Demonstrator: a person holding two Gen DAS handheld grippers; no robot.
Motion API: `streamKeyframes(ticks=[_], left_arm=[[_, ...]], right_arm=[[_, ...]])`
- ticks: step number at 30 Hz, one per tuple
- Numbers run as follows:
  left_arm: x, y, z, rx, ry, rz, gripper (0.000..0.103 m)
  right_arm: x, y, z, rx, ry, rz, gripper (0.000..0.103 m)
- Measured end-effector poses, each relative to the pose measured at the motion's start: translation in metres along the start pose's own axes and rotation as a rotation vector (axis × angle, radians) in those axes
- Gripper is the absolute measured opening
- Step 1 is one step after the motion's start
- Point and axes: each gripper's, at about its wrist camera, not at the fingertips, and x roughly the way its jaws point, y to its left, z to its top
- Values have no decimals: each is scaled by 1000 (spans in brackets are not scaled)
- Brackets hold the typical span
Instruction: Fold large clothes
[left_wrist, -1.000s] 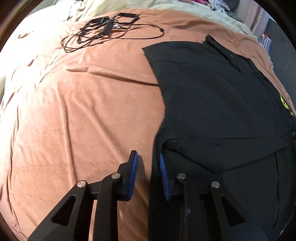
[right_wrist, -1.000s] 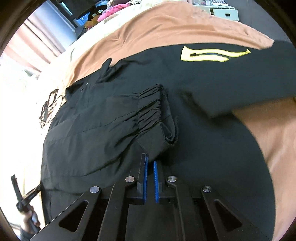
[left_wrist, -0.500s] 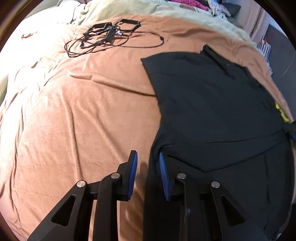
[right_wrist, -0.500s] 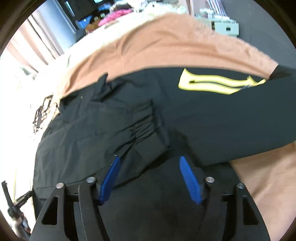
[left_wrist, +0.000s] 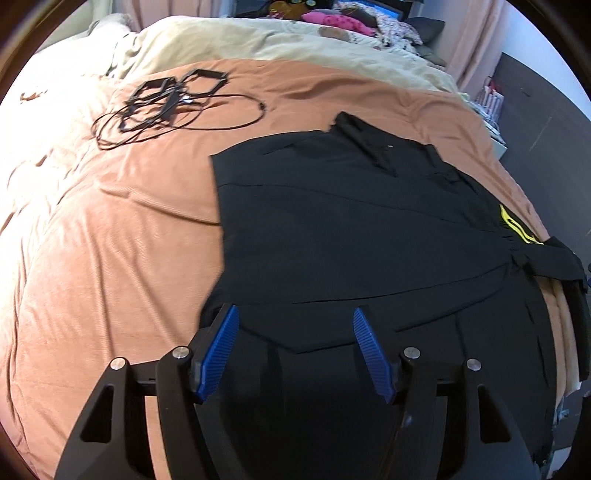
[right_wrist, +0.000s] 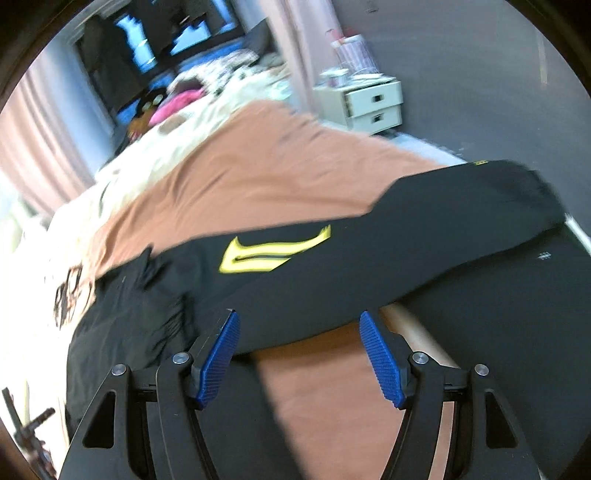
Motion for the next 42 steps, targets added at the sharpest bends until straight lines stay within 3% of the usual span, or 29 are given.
streamKeyframes(ticks=[8,18,20,21,22,24,27,30,36,42], left_arm=[[5,-49,7,55,-7,-20,65],[17,-76,11,100,7,-3,65],[17,-76,11,108,9,11,65],[16,-76,11,111,7,20,65],[15,-75,12,113,6,27,65],[12,-72,11,111,3,39,65],[5,-62,10,105,-5,51,65],[-3,-52,9,89,-13,58,65],[-22,-29,3,53,-31,58,65],[-42,-4,-4,36,-49,65,65]], right_arm=[[-13,-72,21,95,-51,-43,68],[36,-124,26,290,-18,31,67],[50,-132,29,333,-15,24,58],[55,-134,31,351,-13,23,42],[59,-136,32,367,-12,20,19],[60,-138,36,380,-27,22,7],[41,-117,48,308,-79,11,5],[18,-82,63,221,-122,51,4],[-27,17,86,57,-185,151,4],[-55,118,88,-79,-203,248,4]])
